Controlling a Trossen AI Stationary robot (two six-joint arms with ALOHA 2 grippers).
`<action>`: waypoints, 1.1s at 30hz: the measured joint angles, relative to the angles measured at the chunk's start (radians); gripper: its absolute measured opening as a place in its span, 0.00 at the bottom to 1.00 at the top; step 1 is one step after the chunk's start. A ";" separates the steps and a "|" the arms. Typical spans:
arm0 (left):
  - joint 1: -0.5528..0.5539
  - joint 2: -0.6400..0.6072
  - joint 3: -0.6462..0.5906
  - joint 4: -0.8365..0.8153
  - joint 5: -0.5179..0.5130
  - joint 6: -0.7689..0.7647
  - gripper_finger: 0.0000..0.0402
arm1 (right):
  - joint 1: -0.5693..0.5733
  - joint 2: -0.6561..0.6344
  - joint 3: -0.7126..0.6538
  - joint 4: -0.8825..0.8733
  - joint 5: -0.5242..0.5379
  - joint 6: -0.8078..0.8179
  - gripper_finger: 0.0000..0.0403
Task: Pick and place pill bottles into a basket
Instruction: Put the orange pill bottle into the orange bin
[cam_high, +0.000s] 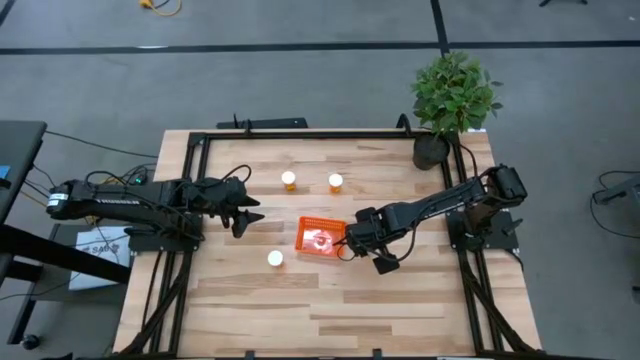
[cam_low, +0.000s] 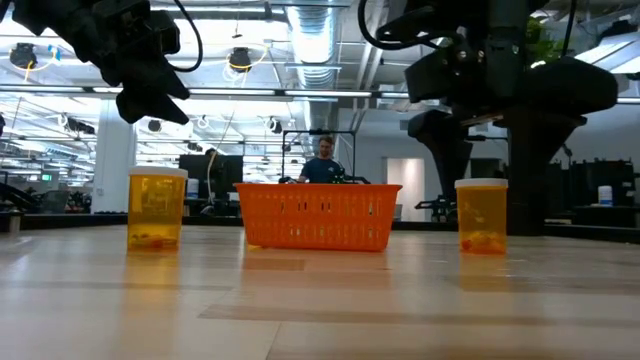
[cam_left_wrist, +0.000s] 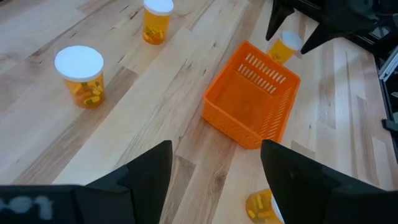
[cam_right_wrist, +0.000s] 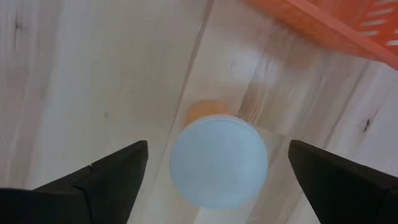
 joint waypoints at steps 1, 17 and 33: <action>0.000 0.000 0.000 -0.001 0.000 0.000 0.59 | 0.000 0.000 0.000 -0.001 0.000 0.003 0.93; 0.000 0.000 0.000 0.000 0.010 0.001 0.59 | 0.001 0.000 0.000 -0.002 0.004 0.050 0.72; 0.000 0.000 0.000 0.000 0.010 0.001 0.59 | 0.001 0.000 0.000 -0.002 0.014 0.102 0.71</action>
